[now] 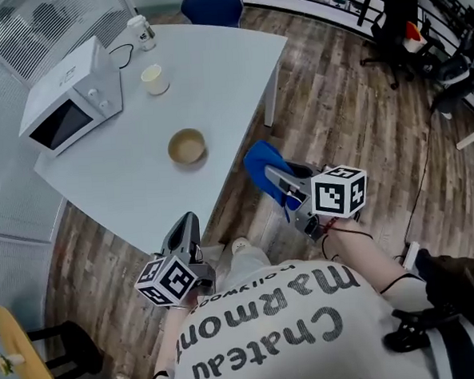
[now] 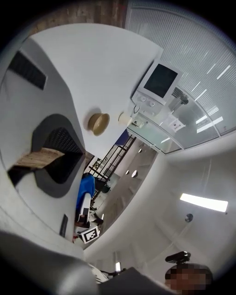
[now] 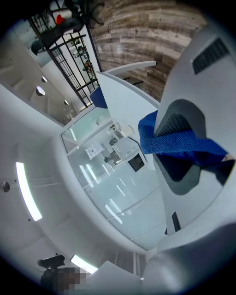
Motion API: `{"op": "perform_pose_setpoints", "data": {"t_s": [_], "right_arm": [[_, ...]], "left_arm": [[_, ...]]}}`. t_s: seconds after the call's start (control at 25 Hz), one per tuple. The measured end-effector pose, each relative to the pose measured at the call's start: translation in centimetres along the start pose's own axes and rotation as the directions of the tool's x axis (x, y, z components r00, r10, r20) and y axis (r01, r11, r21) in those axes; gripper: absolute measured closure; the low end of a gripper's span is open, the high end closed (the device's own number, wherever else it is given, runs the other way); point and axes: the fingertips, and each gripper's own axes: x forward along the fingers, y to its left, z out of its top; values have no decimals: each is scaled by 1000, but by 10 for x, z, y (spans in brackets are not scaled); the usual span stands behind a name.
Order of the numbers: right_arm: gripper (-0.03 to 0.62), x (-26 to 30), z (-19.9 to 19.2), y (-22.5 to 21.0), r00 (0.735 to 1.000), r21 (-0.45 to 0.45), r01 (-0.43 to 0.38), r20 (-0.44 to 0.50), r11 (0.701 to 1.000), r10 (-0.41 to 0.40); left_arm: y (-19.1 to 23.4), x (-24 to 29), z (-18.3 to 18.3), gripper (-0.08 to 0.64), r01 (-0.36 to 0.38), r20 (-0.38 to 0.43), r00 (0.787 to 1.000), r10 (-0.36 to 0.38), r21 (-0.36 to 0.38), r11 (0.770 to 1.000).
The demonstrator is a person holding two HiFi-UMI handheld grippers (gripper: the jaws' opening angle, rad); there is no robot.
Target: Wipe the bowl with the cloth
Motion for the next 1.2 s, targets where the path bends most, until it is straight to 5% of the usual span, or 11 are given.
{"op": "perform_pose_setpoints", "data": {"t_s": [0.16,0.28,0.68,0.88,1.12,1.2], "right_arm": [[511,46,38,0,1000,64,-13,24,998,12],[511,72,57,5,1000,19,-9,15,1000,9],[511,126,71,-3,999,2,26,-24,1000,-26],[511,156,80,10,999,-24,-32,-17,999,31],[511,183,81,6,994,-58,-76,-88,995,71],[511,196,78,-2,988,-76,-88,-137,993,77]], "left_arm": [[19,35,49,572,41,6,999,-41,5,999],[37,50,72,572,43,1,999,-43,14,999],[74,84,98,572,74,3,997,-75,24,997],[96,93,108,574,44,47,998,-45,5,999],[119,107,95,516,-32,30,999,34,-84,996],[128,118,88,418,-62,2,998,63,-109,992]]}}
